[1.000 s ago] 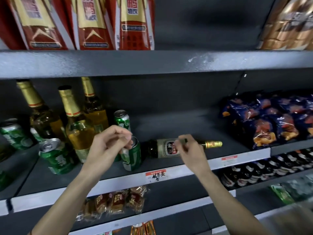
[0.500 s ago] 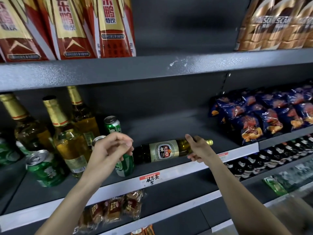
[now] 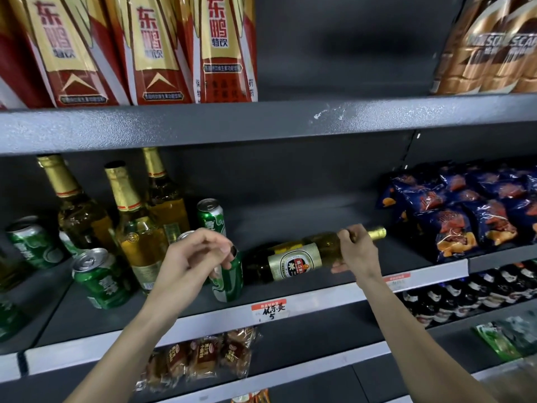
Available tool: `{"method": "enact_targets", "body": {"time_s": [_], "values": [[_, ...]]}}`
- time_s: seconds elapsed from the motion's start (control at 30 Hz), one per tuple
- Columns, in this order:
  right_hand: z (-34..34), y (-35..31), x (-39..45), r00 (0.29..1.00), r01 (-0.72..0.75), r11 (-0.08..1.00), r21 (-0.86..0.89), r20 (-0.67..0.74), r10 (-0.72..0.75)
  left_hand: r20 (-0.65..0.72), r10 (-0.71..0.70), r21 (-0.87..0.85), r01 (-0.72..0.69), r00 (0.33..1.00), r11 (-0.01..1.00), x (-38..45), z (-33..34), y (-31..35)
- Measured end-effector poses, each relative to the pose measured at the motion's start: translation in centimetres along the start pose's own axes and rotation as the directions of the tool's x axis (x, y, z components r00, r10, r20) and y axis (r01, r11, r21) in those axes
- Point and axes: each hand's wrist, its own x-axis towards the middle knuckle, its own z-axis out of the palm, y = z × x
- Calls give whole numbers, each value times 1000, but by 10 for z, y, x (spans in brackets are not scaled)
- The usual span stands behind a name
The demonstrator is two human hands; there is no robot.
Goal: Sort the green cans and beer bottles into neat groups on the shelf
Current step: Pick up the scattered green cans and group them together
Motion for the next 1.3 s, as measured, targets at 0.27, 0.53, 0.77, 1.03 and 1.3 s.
{"method": "enact_targets", "body": {"time_s": [0.27,0.53,0.77,1.03,1.3], "values": [[-4,-67,-19,821,531,785,-320,-35,-570,-24,6,5,-6,1000,1000,-1,-2,4],[23,-109,-22,612,732,433,-526,228,-757,-54,16,-13,-17,998,1000,-6,-9,11],[57,-136,-21,524,765,227,-603,378,-763,-66,5,18,-4,998,1000,-9,-17,8],[64,-129,-22,559,731,250,-636,347,-753,-76,-3,35,6,997,999,-11,-21,4],[49,-126,-33,628,729,362,-581,358,-691,-77,-9,53,13,997,999,-11,-24,4]]}}
